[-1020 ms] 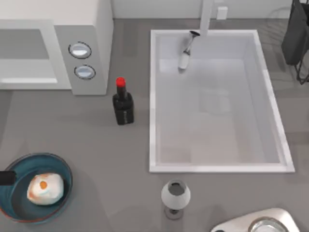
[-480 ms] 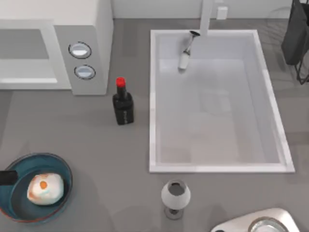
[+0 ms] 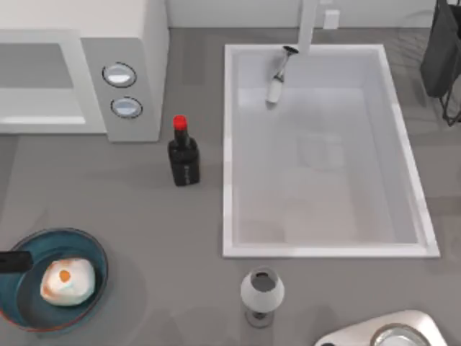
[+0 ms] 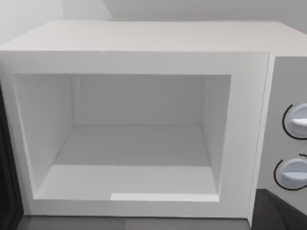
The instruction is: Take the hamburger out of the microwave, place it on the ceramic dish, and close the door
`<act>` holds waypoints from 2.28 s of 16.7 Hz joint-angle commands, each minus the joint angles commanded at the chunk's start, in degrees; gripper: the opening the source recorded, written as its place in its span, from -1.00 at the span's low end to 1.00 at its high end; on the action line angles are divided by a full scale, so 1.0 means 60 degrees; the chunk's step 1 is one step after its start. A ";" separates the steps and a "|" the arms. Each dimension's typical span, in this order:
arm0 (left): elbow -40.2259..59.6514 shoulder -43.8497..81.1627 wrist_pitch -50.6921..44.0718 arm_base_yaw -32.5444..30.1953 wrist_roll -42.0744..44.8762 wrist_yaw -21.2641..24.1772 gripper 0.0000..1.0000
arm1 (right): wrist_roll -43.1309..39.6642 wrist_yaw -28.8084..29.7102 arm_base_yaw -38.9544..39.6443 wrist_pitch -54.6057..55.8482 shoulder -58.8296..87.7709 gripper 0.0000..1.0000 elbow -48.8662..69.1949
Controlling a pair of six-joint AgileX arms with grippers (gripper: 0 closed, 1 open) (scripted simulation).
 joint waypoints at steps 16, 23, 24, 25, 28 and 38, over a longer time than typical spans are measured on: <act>0.0655 0.1821 0.1153 -0.3545 0.0010 -0.3541 -1.00 | 0.0000 0.0000 0.0000 0.0000 0.0000 1.00 0.0000; 0.1251 0.2823 0.1573 -0.5331 0.0019 -0.5324 -1.00 | 0.0000 0.0000 0.0000 0.0000 0.0000 1.00 0.0000; 0.1251 0.2823 0.1573 -0.5331 0.0019 -0.5324 -1.00 | 0.0000 0.0000 0.0000 0.0000 0.0000 1.00 0.0000; 0.1213 0.2787 0.1562 -0.5298 0.0012 -0.5292 -1.00 | 0.0000 0.0000 0.0000 0.0000 0.0000 1.00 0.0000; 0.1496 0.3079 0.1372 -0.4987 0.0294 -0.5011 -1.00 | 0.0000 0.0000 0.0000 0.0000 0.0000 1.00 0.0000; 0.6780 0.9287 -0.2289 0.2348 0.4957 0.0379 -1.00 | 0.0000 0.0000 0.0000 0.0000 0.0000 1.00 0.0000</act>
